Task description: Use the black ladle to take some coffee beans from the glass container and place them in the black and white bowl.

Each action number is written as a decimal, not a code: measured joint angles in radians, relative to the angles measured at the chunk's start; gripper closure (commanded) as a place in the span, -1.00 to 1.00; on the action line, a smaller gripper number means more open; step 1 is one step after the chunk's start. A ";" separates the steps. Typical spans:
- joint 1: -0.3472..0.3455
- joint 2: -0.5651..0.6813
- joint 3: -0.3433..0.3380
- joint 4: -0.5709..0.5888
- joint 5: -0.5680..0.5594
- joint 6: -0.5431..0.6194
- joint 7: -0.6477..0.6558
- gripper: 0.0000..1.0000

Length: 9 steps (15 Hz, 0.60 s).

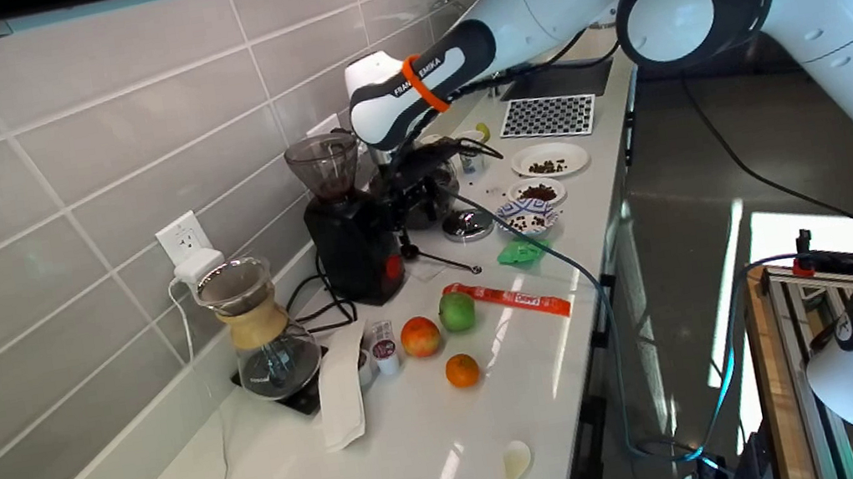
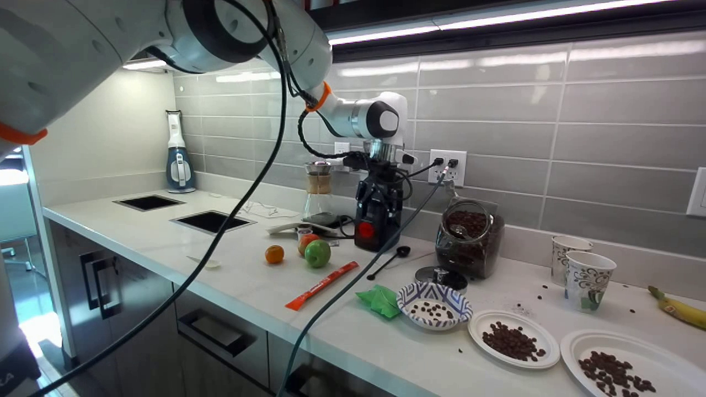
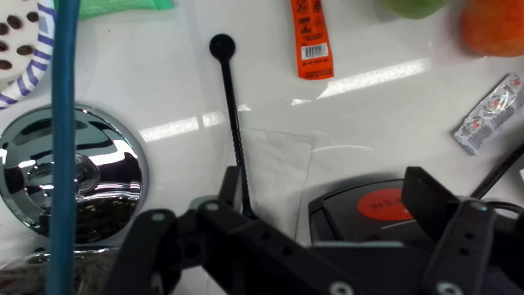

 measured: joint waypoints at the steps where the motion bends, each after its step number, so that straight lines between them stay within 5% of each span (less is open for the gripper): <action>1: 0.000 -0.023 -0.003 -0.023 0.002 0.000 0.016 -1.00; 9: 0.000 -0.236 -0.049 -0.250 0.002 0.031 0.055 -1.00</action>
